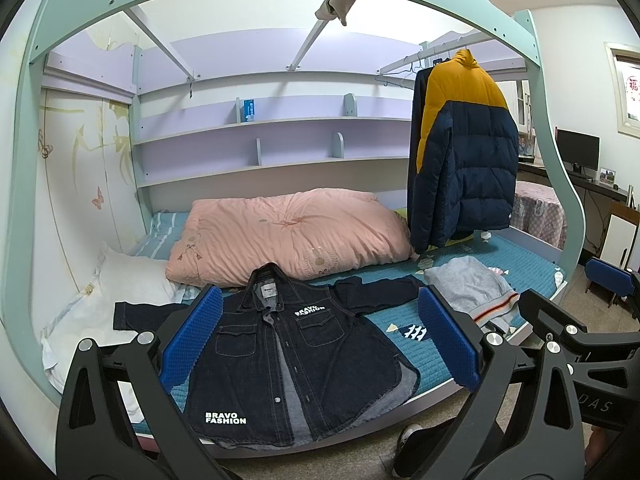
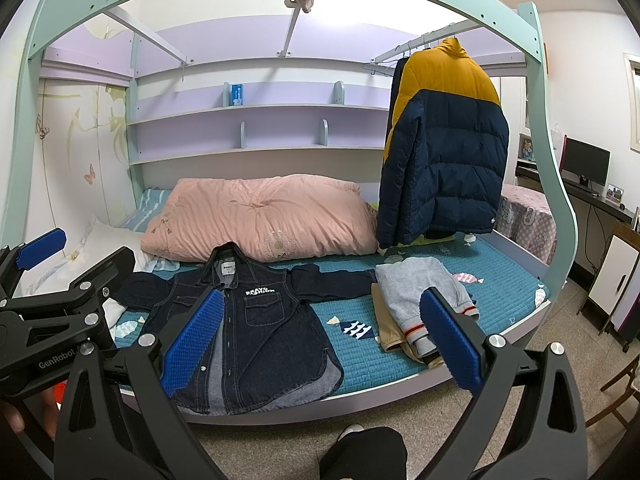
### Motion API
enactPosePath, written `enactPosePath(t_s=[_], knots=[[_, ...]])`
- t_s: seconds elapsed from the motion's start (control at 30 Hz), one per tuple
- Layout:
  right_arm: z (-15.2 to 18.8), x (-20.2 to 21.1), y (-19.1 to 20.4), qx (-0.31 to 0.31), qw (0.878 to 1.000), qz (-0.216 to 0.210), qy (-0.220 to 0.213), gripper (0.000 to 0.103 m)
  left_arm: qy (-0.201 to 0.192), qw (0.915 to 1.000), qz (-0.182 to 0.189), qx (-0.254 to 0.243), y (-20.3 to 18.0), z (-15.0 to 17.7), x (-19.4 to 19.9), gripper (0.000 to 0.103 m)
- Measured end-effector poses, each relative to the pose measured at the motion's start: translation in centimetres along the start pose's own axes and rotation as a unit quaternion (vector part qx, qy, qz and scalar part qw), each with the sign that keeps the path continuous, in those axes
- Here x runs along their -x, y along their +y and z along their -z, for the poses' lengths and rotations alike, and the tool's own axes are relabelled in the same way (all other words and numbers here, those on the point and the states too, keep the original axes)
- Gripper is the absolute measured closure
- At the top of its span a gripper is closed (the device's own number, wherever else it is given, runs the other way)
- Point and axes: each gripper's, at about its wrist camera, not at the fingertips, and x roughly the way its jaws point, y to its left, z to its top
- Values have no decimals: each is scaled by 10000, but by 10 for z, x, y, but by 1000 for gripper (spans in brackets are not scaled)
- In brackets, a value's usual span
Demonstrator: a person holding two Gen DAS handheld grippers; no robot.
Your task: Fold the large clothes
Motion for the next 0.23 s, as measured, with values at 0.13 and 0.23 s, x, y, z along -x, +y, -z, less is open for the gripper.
enactPosePath(t_s=[0.13,0.23], knots=[[1,0,0,-7,10000,1,5,8,-4,10000,0,-13,1,-1,1,5],[1,-1,-1,-1,10000,0,8,8,2,10000,6,-15,1,-1,1,5]])
